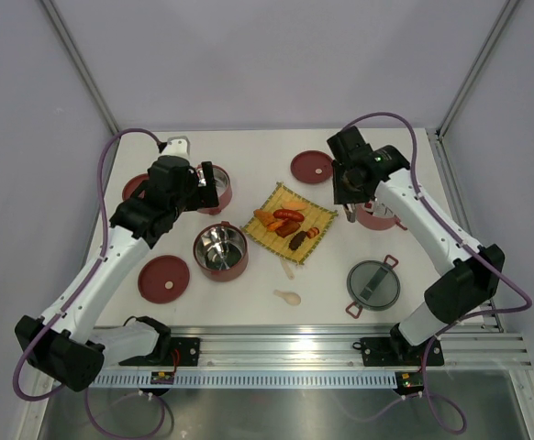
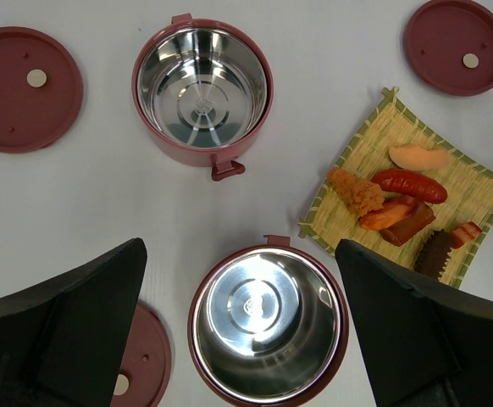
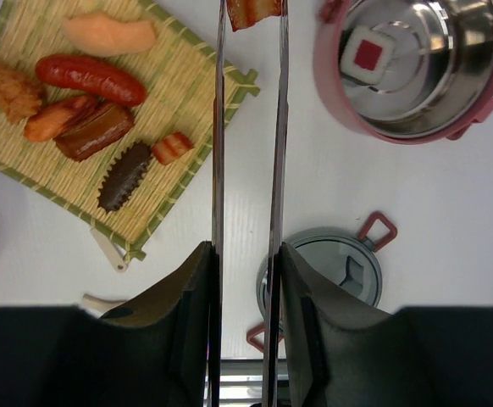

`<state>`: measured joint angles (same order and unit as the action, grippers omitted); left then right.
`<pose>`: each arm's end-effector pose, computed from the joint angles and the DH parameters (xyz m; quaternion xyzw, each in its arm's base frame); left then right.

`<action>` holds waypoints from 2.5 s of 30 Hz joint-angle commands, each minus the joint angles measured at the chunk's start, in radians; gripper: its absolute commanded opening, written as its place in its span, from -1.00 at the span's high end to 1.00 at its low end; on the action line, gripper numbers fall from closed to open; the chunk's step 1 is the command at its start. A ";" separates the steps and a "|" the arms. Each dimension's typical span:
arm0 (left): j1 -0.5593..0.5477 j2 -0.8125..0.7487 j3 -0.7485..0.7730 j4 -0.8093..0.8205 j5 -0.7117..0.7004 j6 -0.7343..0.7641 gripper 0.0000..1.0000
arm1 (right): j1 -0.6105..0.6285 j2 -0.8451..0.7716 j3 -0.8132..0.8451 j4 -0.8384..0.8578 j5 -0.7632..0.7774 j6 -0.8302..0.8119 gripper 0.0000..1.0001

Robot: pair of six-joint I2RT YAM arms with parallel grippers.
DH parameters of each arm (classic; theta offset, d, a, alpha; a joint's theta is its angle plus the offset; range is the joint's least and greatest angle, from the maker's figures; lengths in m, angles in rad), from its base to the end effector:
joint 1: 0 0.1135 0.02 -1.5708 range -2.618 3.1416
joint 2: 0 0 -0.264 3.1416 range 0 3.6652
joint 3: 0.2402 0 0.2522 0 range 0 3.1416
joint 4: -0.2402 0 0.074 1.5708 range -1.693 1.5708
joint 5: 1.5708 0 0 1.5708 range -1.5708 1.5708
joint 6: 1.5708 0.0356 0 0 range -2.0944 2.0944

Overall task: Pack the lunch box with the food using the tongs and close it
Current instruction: Place the fake food in the packing box, then pick up the fake food from the plate.

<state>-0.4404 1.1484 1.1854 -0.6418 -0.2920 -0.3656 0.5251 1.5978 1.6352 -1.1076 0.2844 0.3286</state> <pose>0.2244 -0.0944 0.3619 -0.0348 0.8781 -0.0617 0.4732 0.2833 0.1526 0.3516 -0.0591 0.9579 -0.0235 0.2800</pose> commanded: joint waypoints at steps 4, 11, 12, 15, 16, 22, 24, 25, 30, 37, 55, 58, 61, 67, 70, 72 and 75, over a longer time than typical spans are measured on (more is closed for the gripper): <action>-0.001 0.017 0.049 0.031 0.005 0.011 -0.98 | -0.155 -0.127 -0.038 -0.009 0.047 -0.013 0.28; -0.001 0.025 0.046 0.034 0.007 0.010 -0.98 | -0.284 -0.165 -0.147 0.031 0.039 -0.040 0.28; -0.001 0.025 0.046 0.034 0.007 0.010 -0.98 | -0.296 -0.165 -0.156 0.037 0.036 -0.042 0.28; -0.001 0.027 0.046 0.034 0.004 0.010 -0.98 | -0.341 -0.160 -0.192 0.067 0.027 -0.054 0.28; -0.001 0.027 0.046 0.034 0.004 0.010 -0.98 | -0.349 -0.159 -0.207 0.084 0.016 -0.060 0.28; -0.001 0.030 0.042 0.033 -0.003 0.005 -0.98 | -0.367 -0.131 -0.222 0.120 0.015 -0.056 0.19; -0.001 0.028 0.040 0.033 -0.004 0.002 -0.98 | -0.366 -0.122 -0.222 0.124 0.013 -0.053 0.14; -0.001 0.025 0.034 0.033 -0.006 0.001 -0.98 | -0.367 -0.113 -0.222 0.126 0.013 -0.051 0.10; -0.001 0.016 0.017 0.034 -0.009 -0.007 -0.98 | -0.367 -0.105 -0.227 0.140 0.001 -0.039 -0.05; -0.001 0.007 0.017 0.031 -0.016 -0.009 -0.98 | -0.367 -0.124 -0.210 0.138 -0.025 -0.028 -0.06; 0.000 -0.003 0.037 0.018 -0.061 0.002 -0.98 | -0.005 -0.236 -0.207 0.077 -0.188 -0.051 0.19; -0.001 -0.007 0.037 0.013 -0.061 -0.004 -0.98 | 0.038 -0.222 -0.224 0.052 -0.209 -0.049 0.17; -0.001 -0.012 0.033 0.013 -0.056 -0.009 -0.98 | 0.076 -0.210 -0.244 0.038 -0.231 -0.046 0.11; -0.001 -0.016 0.025 0.011 -0.049 -0.018 -0.98 | 0.141 -0.173 -0.270 0.015 -0.226 -0.046 0.01; 0.000 -0.018 0.020 0.013 -0.047 -0.019 -0.98 | 0.147 -0.164 -0.273 0.014 -0.212 -0.045 -0.02; -0.001 -0.021 0.014 0.014 -0.047 -0.019 -0.98 | 0.147 -0.156 -0.272 0.011 -0.202 -0.046 -0.04; -0.001 -0.021 0.011 0.016 -0.050 -0.019 -0.98 | 0.147 -0.141 -0.273 0.000 -0.168 -0.054 -0.07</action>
<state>-0.4404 1.1576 1.1854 -0.6575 -0.3237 -0.3748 0.6651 1.4490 1.3556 -1.0950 0.0738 0.2932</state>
